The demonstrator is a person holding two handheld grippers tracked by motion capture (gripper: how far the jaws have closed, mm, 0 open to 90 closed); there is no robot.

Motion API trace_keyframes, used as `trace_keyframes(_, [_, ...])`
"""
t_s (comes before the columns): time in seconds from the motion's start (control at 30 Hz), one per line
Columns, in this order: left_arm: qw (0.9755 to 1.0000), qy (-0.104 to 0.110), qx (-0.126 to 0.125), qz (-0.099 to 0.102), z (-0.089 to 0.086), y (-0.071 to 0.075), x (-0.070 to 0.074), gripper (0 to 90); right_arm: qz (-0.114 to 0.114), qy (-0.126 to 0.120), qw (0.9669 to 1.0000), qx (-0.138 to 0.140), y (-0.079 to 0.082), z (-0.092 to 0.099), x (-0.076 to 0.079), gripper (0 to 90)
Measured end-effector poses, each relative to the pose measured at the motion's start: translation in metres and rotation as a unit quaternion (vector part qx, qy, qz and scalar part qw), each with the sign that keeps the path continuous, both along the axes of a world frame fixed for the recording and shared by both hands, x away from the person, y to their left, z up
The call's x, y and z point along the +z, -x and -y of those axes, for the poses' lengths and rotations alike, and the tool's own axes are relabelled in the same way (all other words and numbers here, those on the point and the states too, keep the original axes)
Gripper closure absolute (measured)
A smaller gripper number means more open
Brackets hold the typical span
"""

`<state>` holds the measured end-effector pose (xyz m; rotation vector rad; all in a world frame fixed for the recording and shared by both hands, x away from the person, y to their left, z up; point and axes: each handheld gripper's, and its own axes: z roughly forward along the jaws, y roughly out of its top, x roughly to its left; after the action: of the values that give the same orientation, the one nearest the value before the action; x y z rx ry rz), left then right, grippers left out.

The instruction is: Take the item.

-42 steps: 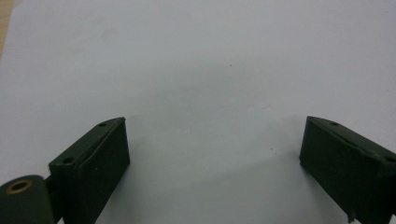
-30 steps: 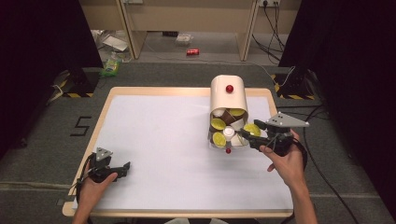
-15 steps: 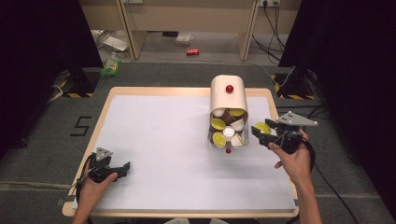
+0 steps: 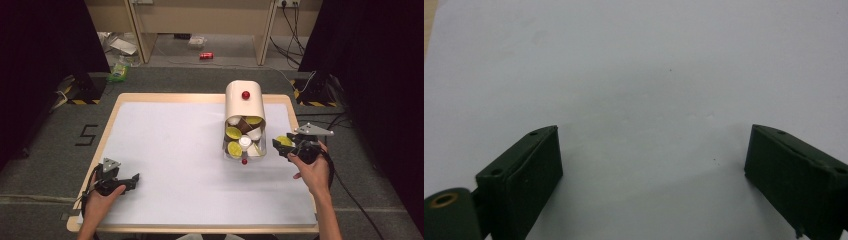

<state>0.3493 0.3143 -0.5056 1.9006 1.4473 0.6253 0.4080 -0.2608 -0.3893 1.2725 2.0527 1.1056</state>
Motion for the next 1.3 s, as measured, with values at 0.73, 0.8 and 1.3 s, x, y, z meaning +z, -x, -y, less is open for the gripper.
trace_keyframes(0.73, [1.0, 0.0, 0.0, 0.0, 0.0, 0.0, 0.0, 7.5, -0.047, 0.017, 0.9981, -0.038, -0.027, 0.013, -0.052, 38.6])
trace_keyframes(0.8, [1.0, 0.0, 0.0, 0.0, 0.0, 0.0, 0.0, 7.5, -0.049, 0.019, 0.9979, -0.039, -0.029, 0.013, -0.055, 38.6])
trace_keyframes(1.3, [1.0, 0.0, 0.0, 0.0, 0.0, 0.0, 0.0, 7.5, -0.059, 0.03, 0.9972, -0.033, -0.035, 0.005, -0.067, 38.6])
